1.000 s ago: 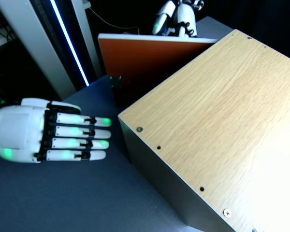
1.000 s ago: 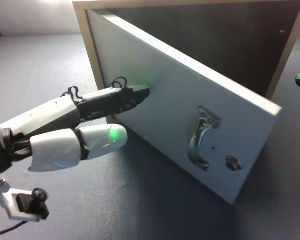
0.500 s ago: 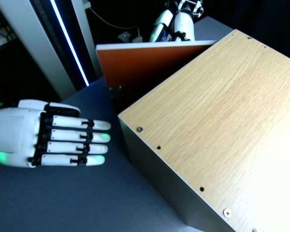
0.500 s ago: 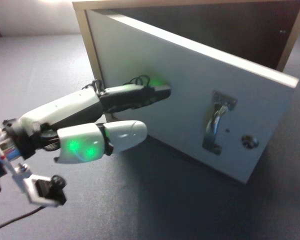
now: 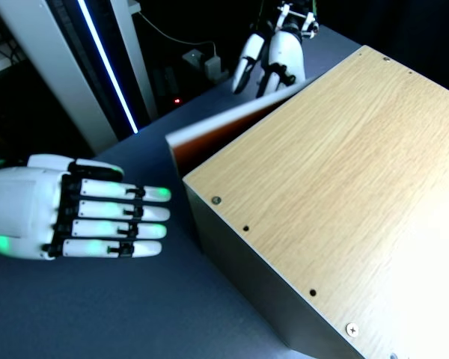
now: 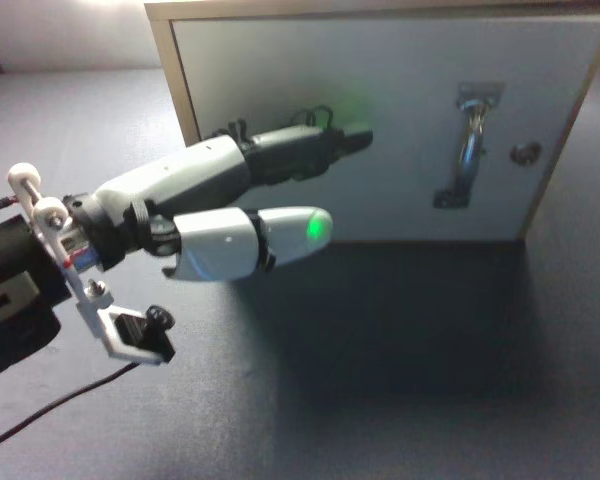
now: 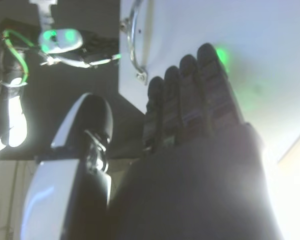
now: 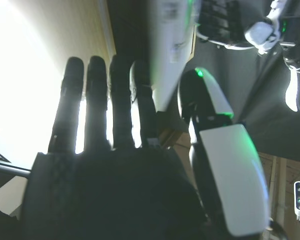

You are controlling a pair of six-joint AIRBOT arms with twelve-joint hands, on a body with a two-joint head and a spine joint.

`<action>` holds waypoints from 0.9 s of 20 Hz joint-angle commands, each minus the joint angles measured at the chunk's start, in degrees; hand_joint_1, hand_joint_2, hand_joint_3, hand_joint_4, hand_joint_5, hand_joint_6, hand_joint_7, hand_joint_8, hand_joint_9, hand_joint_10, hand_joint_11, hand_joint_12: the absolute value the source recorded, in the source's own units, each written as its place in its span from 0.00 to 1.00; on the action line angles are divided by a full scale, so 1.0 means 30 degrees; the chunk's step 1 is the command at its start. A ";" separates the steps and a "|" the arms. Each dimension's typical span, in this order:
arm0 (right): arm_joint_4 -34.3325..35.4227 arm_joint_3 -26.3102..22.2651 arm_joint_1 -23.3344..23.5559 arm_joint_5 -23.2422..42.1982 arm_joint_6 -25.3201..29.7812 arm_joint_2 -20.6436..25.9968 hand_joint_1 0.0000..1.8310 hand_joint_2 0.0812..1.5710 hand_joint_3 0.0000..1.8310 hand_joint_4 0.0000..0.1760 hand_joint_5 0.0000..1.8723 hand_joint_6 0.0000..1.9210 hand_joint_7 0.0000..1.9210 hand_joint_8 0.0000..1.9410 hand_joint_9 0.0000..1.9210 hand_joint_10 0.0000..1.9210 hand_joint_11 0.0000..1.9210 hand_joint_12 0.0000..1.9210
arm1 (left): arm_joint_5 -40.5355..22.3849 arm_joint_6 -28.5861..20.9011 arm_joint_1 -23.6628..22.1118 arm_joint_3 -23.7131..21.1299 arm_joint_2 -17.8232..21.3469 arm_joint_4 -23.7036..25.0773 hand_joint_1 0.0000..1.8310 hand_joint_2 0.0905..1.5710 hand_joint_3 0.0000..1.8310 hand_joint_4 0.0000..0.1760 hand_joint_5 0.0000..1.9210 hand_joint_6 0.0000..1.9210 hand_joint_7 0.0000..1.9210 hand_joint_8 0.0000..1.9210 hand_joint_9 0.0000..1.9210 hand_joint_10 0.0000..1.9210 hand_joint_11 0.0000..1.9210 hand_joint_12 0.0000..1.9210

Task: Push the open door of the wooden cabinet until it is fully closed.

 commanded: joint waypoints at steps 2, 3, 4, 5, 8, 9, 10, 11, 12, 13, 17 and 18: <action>0.0591 0.0032 0.0201 0.2330 0.0167 -0.0076 0.30 0.87 0.00 0.00 0.21 0.00 0.19 0.00 0.16 0.00 0.07 0.20 | -0.2372 -0.0098 -0.0363 0.0156 -0.0075 -0.0934 0.24 0.93 0.00 0.00 0.08 0.00 0.09 0.00 0.10 0.00 0.11 0.01; 0.0589 0.0034 0.0201 0.2328 0.0167 -0.0097 0.30 0.87 0.00 0.00 0.21 0.00 0.19 0.00 0.16 0.00 0.06 0.20 | -0.2439 -0.0098 -0.0451 0.0271 -0.0146 -0.1239 0.27 0.91 0.00 0.00 0.09 0.00 0.10 0.00 0.11 0.00 0.12 0.02; 0.0587 0.0034 0.0199 0.2328 0.0167 -0.0101 0.30 0.86 0.00 0.00 0.21 0.00 0.19 0.00 0.16 0.00 0.06 0.20 | -0.2499 -0.0098 -0.0514 0.0366 -0.0201 -0.1446 0.25 0.92 0.00 0.00 0.08 0.00 0.10 0.00 0.11 0.00 0.12 0.02; 0.0586 0.0034 0.0197 0.2328 0.0167 -0.0101 0.30 0.86 0.00 0.00 0.21 0.00 0.19 0.00 0.16 0.00 0.07 0.20 | -0.2525 -0.0098 -0.0552 0.0420 -0.0228 -0.1541 0.24 0.92 0.00 0.00 0.08 0.00 0.10 0.00 0.11 0.00 0.12 0.02; 0.0576 0.0009 0.0195 0.2330 0.0169 -0.0101 0.31 0.87 0.00 0.00 0.21 0.00 0.19 0.00 0.17 0.00 0.07 0.20 | -0.2957 -0.0098 -0.0447 0.0227 -0.0123 -0.1648 0.26 0.91 0.00 0.00 0.08 0.00 0.09 0.00 0.11 0.00 0.12 0.02; 0.0576 -0.0010 0.0195 0.2330 0.0169 -0.0101 0.31 0.87 0.00 0.00 0.21 0.00 0.18 0.00 0.16 0.00 0.07 0.20 | -0.3274 -0.0098 -0.0258 -0.0042 0.0076 -0.1631 0.18 0.92 0.00 0.00 0.09 0.00 0.09 0.00 0.11 0.00 0.13 0.03; 0.0574 -0.0020 0.0195 0.2332 0.0169 -0.0101 0.31 0.87 0.00 0.00 0.21 0.00 0.18 0.00 0.16 0.00 0.07 0.20 | -0.3497 -0.0098 -0.0059 -0.0272 0.0261 -0.1602 0.18 0.92 0.00 0.00 0.09 0.00 0.09 0.00 0.11 0.00 0.13 0.03; 0.0574 -0.0035 0.0195 0.2334 0.0169 -0.0099 0.31 0.87 0.00 0.00 0.21 0.00 0.18 0.00 0.16 0.00 0.07 0.20 | -0.3923 -0.0098 0.0311 -0.0745 0.0702 -0.1539 0.15 0.92 0.00 0.00 0.09 0.00 0.10 0.00 0.11 0.00 0.13 0.03; 0.0574 -0.0056 0.0195 0.2342 0.0169 -0.0097 0.30 0.86 0.00 0.00 0.20 0.00 0.18 0.00 0.15 0.00 0.06 0.19 | -0.4487 -0.0098 0.0752 -0.1207 0.1159 -0.1530 0.15 0.93 0.00 0.00 0.10 0.00 0.12 0.00 0.12 0.00 0.07 0.17; 0.0576 -0.0069 0.0195 0.2361 0.0169 -0.0092 0.29 0.86 0.00 0.00 0.20 0.00 0.18 0.00 0.15 0.00 0.06 0.18 | -0.4842 -0.0098 0.1029 -0.1454 0.1430 -0.1545 0.14 0.93 0.00 0.00 0.10 0.00 0.11 0.00 0.12 0.00 0.01 0.28; 0.0725 -0.0293 0.0195 0.3125 0.0169 0.0103 0.30 0.86 0.00 0.00 0.21 0.00 0.21 0.00 0.18 0.01 0.09 0.17 | -0.6906 -0.0098 0.3124 -0.2667 0.3309 -0.2693 0.16 0.93 0.00 0.00 0.10 0.00 0.11 0.00 0.13 0.00 0.00 0.45; 0.0811 -0.0341 0.0195 0.3361 0.0169 0.0141 0.31 0.86 0.00 0.00 0.23 0.00 0.23 0.00 0.20 0.00 0.08 0.22 | -0.7483 -0.0098 0.3642 -0.2854 0.3705 -0.3195 0.17 0.92 0.00 0.00 0.11 0.00 0.13 0.00 0.15 0.01 0.00 0.48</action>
